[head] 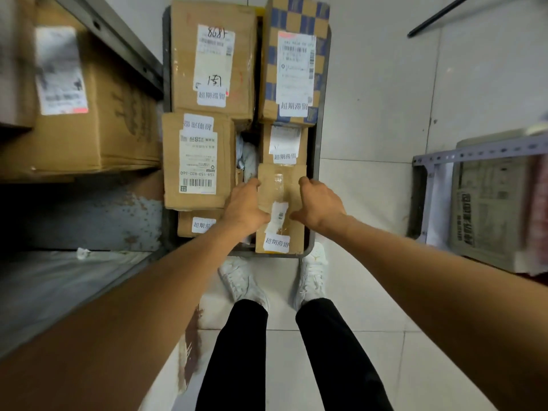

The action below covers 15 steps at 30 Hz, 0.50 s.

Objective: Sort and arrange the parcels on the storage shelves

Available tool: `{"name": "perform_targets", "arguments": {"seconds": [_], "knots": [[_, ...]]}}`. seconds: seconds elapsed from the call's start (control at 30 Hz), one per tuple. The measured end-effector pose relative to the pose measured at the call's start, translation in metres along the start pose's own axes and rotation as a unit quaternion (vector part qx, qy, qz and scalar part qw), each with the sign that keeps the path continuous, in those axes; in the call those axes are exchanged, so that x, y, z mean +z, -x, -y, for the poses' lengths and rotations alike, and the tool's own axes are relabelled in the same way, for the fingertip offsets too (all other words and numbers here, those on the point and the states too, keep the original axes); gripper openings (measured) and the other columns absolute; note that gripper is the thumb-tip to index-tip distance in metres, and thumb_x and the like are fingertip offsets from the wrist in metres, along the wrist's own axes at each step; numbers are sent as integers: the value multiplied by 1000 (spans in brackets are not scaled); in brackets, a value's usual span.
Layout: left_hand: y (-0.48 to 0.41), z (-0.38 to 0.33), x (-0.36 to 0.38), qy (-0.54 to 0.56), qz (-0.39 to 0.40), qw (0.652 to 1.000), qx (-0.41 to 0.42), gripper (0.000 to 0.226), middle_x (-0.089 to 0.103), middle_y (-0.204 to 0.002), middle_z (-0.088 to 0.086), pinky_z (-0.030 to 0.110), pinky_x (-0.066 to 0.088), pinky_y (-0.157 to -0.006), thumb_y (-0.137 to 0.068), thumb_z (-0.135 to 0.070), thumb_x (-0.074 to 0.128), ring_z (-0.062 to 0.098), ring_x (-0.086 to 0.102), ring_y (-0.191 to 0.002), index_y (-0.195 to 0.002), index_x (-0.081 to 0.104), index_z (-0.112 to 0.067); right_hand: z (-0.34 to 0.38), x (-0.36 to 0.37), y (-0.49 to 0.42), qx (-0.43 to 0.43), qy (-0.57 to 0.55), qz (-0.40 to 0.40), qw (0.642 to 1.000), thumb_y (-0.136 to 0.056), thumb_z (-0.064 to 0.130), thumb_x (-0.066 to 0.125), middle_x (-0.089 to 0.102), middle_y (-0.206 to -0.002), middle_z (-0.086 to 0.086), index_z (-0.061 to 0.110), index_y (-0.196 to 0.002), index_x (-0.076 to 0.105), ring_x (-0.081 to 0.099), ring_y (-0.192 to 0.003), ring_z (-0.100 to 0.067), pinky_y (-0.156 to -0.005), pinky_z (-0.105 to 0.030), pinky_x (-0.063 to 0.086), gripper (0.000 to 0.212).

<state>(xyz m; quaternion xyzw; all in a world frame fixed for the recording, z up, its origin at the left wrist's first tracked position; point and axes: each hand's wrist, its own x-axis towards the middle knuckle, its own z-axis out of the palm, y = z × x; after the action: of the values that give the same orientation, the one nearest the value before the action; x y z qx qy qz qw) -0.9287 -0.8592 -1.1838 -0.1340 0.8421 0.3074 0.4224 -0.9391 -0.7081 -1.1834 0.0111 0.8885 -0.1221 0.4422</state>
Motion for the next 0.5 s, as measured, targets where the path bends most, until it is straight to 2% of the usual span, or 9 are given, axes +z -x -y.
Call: {"name": "perform_targets", "arguments": {"seconds": [0.07,0.2,0.4,0.5], "knots": [[17,-23,-26,-13,-3,1000,18,77,52,-133,10,36,47,-96,-73,-8,80,26,53,-118,-140,42,-13,7,-34,17,-30,26,5,999,-78,34,77,51,-126,-11,10,-134,40,52,-115,-29,-90,-40,49,71],[57,-83,-88,-71,-3,996,55,71,56,-127,11,41,49,-95,-72,-16,83,27,56,-113,-134,47,-13,26,-114,57,-69,50,10,996,-73,24,82,52,-127,-12,10,-137,39,53,-116,-29,-92,-39,49,79],[146,-186,-193,-209,-4,970,125,56,58,-119,3,37,50,-91,-73,-21,80,23,57,-108,-122,54,-16,54,-250,150,-114,103,-36,987,-66,27,87,57,-124,-9,13,-127,49,56,-109,-29,-90,-40,51,74],[206,-242,-255,-275,-36,949,153,52,60,-116,4,37,50,-86,-73,-23,80,23,58,-104,-118,55,-16,67,-321,213,-139,154,-73,976,-68,29,85,60,-118,-9,13,-123,52,57,-106,-28,-82,-33,49,67]]}}
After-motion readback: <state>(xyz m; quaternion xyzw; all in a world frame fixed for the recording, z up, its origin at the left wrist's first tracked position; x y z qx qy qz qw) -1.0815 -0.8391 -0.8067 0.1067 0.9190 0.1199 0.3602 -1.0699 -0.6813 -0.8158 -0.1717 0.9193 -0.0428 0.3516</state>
